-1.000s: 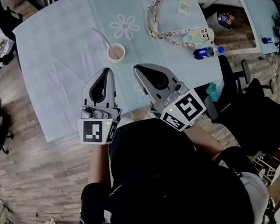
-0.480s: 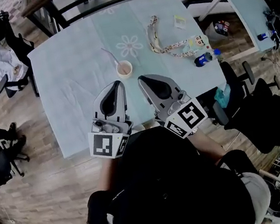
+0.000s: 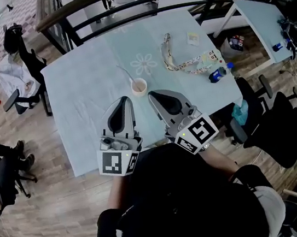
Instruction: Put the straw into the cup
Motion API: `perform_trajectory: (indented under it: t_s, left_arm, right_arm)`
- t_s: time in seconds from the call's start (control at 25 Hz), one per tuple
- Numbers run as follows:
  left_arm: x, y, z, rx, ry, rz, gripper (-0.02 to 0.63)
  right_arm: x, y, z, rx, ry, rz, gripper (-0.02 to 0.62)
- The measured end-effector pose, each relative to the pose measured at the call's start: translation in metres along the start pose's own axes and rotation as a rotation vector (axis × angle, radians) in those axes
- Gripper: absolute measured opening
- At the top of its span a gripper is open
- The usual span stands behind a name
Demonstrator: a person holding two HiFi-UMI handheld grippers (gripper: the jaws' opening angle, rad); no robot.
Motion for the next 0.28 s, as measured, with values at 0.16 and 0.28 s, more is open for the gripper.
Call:
perform_trajectory:
  t_s: [0.16, 0.28]
  left_arm:
    - [-0.001, -0.001, 0.002, 0.002, -0.002, 0.001, 0.014]
    - [-0.002, -0.007, 0.007, 0.011, 0.005, 0.012, 0.014]
  right_arm:
    - [0.005, -0.002, -0.002, 0.013, -0.007, 0.019, 0.009]
    - [0.014, -0.005, 0.000, 0.018, 0.003, 0.039, 0.009]
Point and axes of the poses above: the fingertips, and each gripper's own axes: x backward along the fingers, y to its left, z out of its underside, the point moved 5 cm from there along x, backward along the fingers, and after that the axes turned 12 degrees about z, right-handed, at the moved point
